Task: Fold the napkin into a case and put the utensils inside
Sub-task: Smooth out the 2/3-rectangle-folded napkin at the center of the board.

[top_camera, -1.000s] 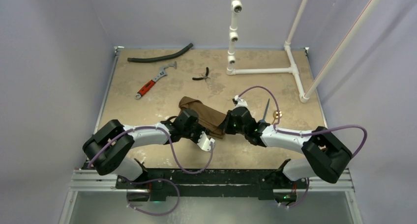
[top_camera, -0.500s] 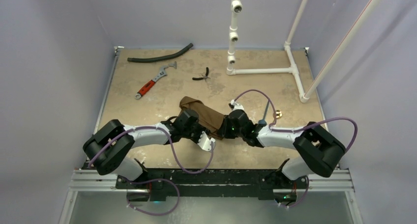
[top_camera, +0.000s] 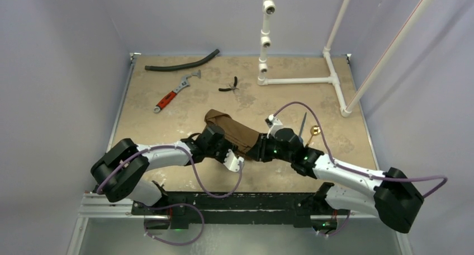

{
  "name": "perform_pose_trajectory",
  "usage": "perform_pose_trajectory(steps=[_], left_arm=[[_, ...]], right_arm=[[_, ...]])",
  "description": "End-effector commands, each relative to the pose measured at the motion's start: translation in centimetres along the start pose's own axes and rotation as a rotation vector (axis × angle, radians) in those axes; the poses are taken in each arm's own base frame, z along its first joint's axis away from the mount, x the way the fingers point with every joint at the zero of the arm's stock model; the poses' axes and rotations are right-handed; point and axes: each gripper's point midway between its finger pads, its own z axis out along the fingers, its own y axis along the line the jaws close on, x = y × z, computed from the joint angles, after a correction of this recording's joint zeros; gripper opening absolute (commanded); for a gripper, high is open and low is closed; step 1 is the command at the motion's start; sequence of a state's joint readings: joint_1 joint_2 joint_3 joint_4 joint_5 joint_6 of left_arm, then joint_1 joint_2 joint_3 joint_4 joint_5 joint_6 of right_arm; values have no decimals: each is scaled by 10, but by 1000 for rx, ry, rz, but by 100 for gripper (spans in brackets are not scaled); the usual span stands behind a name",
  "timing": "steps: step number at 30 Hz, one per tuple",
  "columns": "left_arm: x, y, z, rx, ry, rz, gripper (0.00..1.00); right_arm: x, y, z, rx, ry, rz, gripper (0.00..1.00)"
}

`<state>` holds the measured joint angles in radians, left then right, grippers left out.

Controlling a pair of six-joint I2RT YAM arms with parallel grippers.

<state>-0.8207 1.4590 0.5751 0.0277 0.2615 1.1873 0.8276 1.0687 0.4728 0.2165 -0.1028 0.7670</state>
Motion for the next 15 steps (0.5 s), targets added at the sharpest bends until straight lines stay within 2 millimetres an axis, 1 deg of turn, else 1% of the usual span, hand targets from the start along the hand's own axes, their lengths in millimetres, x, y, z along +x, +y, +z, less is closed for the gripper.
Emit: perform_pose_trajectory(steps=[1,2,3,4,5,7,9,10,13,15], left_arm=[[-2,4,-11,-12,17,-29,53],[-2,6,-15,-13,27,-36,70],[-2,10,-19,-22,37,-48,78],[-3,14,-24,-32,46,-57,83],[-4,19,-30,-47,52,-64,86],[-4,25,-45,-67,64,-69,88],[-3,24,-60,-71,76,-61,90],[0,21,-67,-69,87,-60,91],[14,10,-87,-64,132,-82,92],[28,3,-98,-68,166,-115,93]], right_arm=[[21,-11,3,34,67,1,30],[8,-8,8,43,31,-19,30],[-1,1,12,28,19,-23,29],[-9,5,20,35,20,-43,28],[-18,8,29,46,14,-68,27],[-35,17,50,54,18,-115,23],[-57,33,68,36,-13,-149,18],[-65,36,75,32,-30,-162,16],[-87,38,101,29,-69,-182,12],[-95,34,121,27,-71,-183,9]])
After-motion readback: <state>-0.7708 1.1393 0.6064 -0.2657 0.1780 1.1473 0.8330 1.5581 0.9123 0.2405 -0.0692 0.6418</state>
